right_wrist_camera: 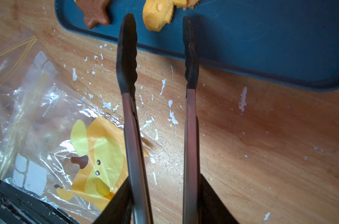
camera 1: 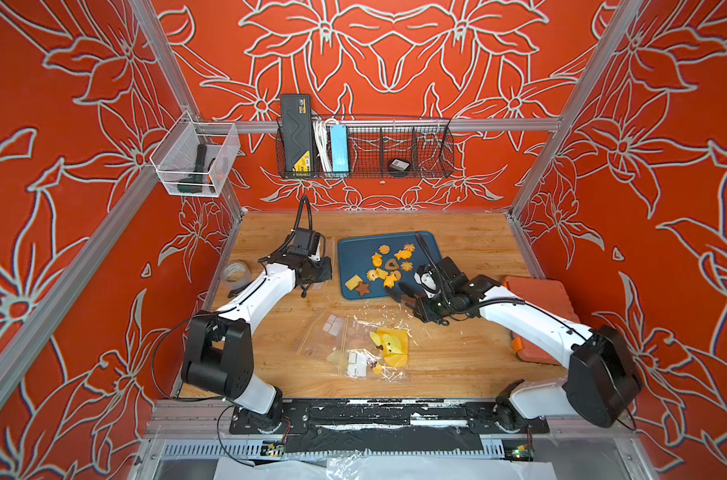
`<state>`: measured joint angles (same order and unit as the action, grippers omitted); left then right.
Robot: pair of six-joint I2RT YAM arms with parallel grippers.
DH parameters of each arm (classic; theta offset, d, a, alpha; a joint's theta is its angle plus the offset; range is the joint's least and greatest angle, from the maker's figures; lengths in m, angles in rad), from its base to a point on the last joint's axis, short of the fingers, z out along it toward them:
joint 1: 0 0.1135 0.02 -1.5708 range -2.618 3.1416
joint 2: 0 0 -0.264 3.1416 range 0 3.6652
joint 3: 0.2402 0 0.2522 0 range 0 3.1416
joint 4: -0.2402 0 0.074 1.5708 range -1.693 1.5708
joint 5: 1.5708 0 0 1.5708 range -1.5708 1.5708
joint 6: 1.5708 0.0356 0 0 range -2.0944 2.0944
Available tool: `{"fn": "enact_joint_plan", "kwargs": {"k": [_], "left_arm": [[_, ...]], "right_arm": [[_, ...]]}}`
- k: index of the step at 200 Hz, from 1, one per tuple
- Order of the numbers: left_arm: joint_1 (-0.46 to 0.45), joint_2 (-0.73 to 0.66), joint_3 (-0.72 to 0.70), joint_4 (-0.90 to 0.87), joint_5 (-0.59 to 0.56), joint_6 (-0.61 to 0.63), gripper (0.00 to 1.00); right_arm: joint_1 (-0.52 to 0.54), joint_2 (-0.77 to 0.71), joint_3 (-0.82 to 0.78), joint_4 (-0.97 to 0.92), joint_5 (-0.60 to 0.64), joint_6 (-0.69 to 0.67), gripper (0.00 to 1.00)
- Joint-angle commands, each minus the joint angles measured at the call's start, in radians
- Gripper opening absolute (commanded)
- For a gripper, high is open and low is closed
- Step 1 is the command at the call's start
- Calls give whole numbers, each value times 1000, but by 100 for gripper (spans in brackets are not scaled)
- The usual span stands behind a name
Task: Put the cookies into a resealable bag to prevent moisture
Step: Pick up the cookie from the tray.
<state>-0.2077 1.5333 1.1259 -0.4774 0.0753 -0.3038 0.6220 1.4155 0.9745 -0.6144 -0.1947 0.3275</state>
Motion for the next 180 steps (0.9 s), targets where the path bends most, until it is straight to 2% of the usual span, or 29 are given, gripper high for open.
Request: {"fn": "enact_joint_plan", "kwargs": {"k": [1,37,111,143,180], "left_arm": [[8,12,16,2,14,6,0],[8,14,14,3,17,5,0],[7,30,20,10,48,1,0],[5,37,24,11,52,3,0],[5,53,36,11,61,4,0]], "right_arm": [[13,28,51,-26,59,1,51],[33,79,96,-61,107,-6,51],[53,129,119,-21,84,15,48],[54,143,123,-22,104,40,37],[54,81,90,-12,150,74,22]]}}
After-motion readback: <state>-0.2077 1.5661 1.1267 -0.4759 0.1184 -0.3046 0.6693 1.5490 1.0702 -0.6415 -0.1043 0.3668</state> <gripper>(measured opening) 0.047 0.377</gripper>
